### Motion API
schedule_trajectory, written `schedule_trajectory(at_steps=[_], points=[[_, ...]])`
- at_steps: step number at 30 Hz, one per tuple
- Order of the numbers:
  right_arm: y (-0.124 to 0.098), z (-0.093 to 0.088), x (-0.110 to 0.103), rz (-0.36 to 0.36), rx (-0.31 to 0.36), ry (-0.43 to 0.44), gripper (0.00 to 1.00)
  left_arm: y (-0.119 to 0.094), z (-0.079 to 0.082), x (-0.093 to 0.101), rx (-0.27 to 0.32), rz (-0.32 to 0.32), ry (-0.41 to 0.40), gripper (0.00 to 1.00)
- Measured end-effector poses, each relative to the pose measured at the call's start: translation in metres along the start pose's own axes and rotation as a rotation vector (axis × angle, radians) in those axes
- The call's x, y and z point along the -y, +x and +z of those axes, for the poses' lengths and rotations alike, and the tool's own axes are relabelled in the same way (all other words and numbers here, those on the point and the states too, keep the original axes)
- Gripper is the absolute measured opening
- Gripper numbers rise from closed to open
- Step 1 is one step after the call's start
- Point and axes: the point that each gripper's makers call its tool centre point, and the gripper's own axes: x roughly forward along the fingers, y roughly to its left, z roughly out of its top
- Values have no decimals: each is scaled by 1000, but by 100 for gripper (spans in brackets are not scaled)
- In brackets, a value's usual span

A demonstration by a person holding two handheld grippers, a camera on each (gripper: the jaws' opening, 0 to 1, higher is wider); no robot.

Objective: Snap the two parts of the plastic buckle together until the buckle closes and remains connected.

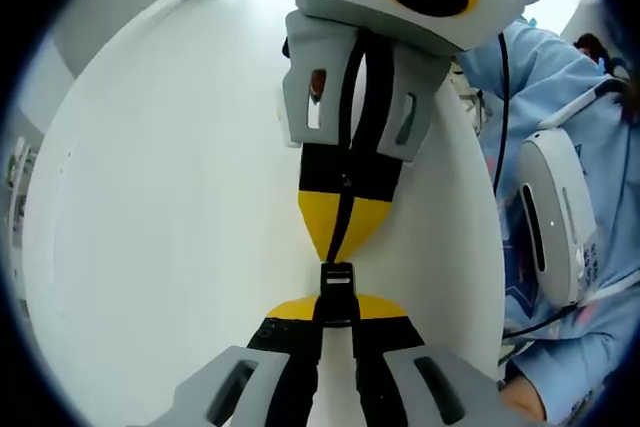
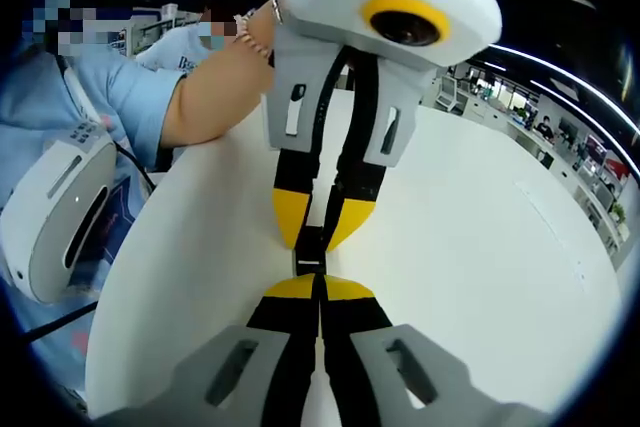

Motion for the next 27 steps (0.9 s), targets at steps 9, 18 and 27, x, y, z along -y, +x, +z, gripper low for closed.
schedule_trajectory(at_steps=[9, 18, 27], points=[[-5, -3, 2, 36, 6, -2, 4, 4, 1, 0, 18, -1, 1, 10], [-8, -3, -5, 103, 33, 66, 16, 6, 1, 0, -10, 37, 81, 10], [-3, 1, -2, 87, 47, 69, 19, 9, 7, 0, 13, 18, 89, 10]])
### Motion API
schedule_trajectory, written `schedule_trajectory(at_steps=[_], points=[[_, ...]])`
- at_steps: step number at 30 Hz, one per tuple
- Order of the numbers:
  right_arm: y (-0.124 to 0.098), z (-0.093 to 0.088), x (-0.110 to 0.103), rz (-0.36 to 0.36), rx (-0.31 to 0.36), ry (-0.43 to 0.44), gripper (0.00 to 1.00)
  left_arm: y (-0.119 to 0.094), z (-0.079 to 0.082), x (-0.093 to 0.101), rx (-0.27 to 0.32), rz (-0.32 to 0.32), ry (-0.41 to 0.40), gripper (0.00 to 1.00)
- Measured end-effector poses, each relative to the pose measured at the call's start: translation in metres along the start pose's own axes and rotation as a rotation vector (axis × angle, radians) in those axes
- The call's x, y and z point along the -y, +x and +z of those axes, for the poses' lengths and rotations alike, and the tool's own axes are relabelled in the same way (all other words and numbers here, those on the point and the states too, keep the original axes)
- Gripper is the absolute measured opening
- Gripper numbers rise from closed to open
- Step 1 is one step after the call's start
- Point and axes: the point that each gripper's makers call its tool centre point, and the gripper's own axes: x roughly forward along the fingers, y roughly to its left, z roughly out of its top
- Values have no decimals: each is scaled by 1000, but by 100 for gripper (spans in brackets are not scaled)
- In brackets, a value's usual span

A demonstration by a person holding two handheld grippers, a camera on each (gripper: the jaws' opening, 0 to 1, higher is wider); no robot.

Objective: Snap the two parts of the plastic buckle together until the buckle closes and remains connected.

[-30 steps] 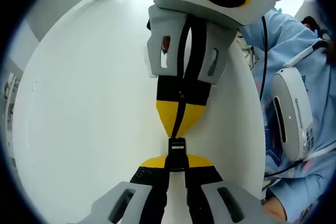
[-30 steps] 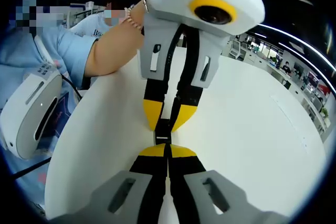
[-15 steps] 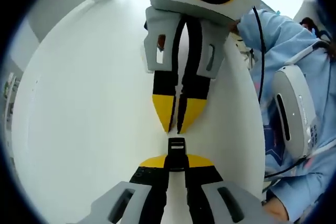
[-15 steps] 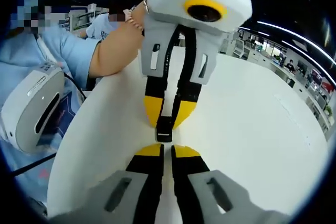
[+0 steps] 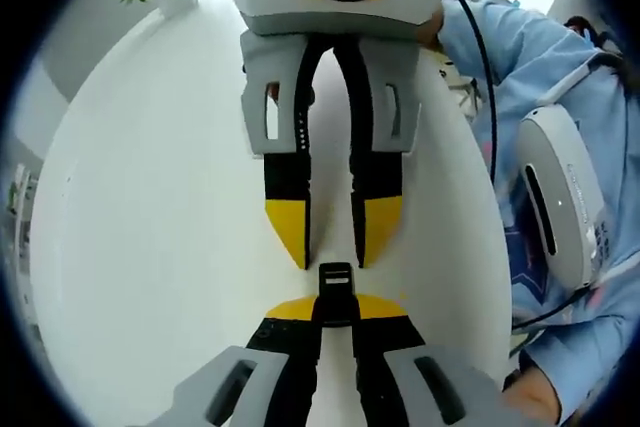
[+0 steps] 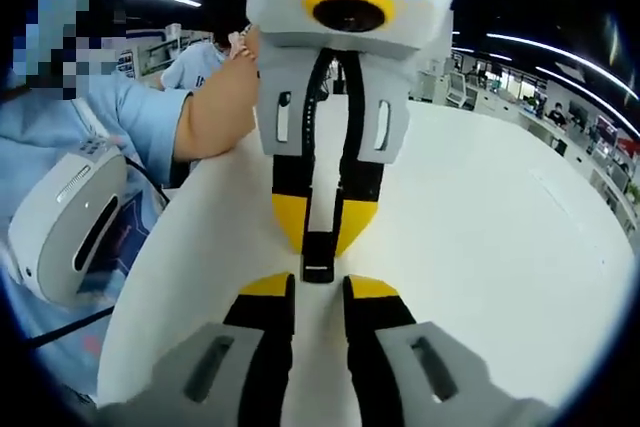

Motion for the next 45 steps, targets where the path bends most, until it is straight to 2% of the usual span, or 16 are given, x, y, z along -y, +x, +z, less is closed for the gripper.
schedule_trajectory(at_steps=[10, 16, 32, 45], points=[[4, 1, 2, -7, -5, -16, 13, 2, 8, 0, 35, -11, 8, 10], [3, 2, 0, -10, -10, -15, 13, 1, 6, 1, 59, -25, 41, 11], [1, 1, -3, -10, -18, -16, 13, -2, -2, -1, 48, -30, 13, 11], [1, 0, -1, 0, -14, -8, 13, 1, 0, 1, 40, -27, 10, 11]])
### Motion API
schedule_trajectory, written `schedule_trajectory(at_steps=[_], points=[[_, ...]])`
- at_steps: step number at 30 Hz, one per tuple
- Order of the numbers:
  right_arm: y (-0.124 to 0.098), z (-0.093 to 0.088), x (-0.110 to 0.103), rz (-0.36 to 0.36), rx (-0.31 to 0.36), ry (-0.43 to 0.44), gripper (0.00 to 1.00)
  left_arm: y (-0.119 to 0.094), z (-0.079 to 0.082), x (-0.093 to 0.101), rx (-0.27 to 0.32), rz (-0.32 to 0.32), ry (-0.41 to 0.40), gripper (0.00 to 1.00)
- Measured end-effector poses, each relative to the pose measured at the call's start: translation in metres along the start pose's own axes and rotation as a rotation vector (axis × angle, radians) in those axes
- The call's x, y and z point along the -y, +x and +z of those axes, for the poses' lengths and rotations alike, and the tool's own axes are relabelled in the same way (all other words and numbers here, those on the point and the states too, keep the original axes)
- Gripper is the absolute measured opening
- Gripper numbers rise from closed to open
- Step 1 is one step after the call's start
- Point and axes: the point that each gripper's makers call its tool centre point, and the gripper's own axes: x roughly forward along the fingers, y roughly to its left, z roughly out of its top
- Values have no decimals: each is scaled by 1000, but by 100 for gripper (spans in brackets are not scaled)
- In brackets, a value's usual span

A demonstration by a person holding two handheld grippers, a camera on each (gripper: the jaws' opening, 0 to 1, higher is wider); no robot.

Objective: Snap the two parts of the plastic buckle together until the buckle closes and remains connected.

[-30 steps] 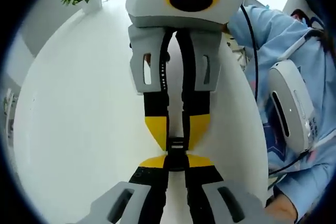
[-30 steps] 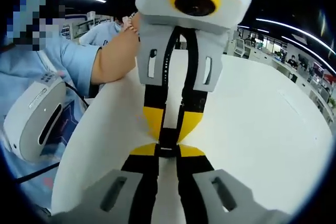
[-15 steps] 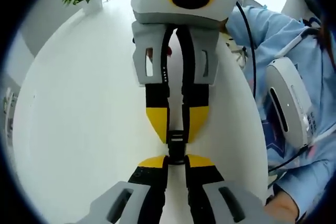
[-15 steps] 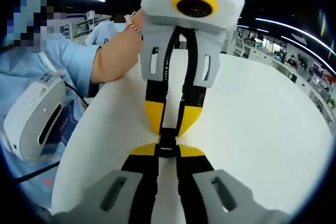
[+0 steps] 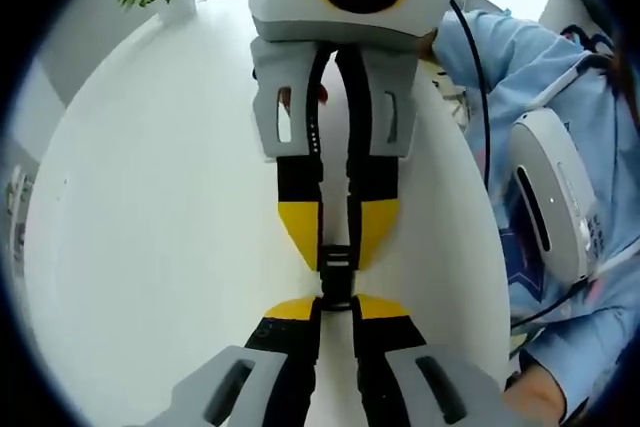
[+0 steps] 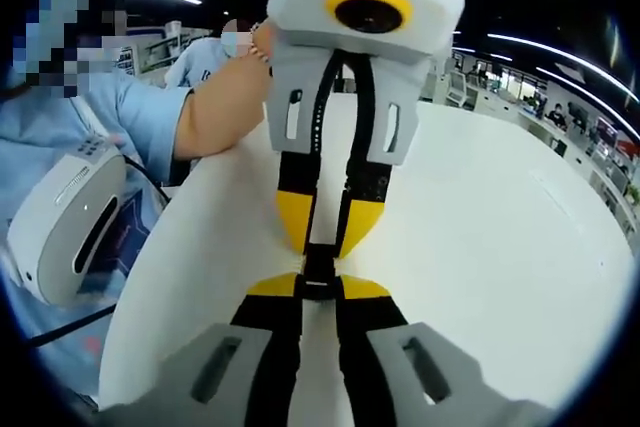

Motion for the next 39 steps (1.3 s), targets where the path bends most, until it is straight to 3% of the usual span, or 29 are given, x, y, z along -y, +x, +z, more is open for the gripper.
schedule_trajectory(at_steps=[7, 15, 22, 33, 39], points=[[0, -1, 2, 14, -19, -4, 13, -1, 1, -2, 19, -13, 5, 11], [0, -2, 8, 26, -106, -16, 13, -1, 4, -7, 60, -26, 1, 11], [-1, -3, 19, 38, -163, -19, 13, -3, 5, -19, 100, 2, -18, 11], [-5, -10, 53, -14, -210, -41, 12, -4, 5, -55, 243, 73, -67, 11], [0, -10, 78, -5, -212, 0, 12, -5, 4, -71, 241, 91, -75, 11]])
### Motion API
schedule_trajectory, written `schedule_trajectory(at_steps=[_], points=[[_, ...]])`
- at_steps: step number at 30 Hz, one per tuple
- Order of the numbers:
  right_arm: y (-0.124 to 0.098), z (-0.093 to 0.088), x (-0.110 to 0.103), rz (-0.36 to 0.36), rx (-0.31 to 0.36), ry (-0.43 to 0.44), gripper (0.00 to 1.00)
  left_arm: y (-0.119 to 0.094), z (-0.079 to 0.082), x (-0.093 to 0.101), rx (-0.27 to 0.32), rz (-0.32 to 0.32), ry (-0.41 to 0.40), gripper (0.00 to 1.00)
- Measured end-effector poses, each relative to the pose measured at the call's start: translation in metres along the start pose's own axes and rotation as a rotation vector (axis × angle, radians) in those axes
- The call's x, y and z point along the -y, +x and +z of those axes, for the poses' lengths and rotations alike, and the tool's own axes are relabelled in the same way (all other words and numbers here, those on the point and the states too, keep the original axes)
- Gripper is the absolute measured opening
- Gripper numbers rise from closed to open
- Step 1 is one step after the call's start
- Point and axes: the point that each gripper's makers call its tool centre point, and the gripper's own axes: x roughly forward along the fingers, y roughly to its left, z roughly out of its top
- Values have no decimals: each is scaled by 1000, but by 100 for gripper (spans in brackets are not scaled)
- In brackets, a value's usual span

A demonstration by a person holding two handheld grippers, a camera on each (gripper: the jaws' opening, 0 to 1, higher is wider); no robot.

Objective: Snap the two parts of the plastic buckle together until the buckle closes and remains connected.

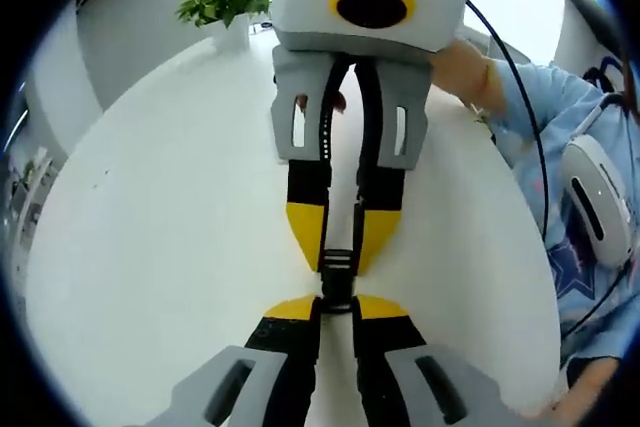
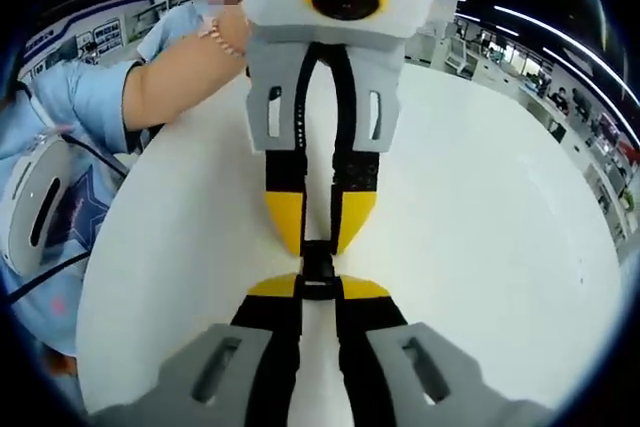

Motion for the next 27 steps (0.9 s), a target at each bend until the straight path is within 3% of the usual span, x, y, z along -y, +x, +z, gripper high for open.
schedule_trajectory(at_steps=[9, 15, 27], points=[[9, 0, 28, 27, 15, 23, 12, 5, 3, -28, 42, 10, -22, 11], [15, 0, 57, 23, 29, 26, 12, 9, 4, -50, 60, 28, -23, 11], [22, -2, 80, 13, 31, 25, 12, 10, 1, -86, 102, 50, -76, 11]])
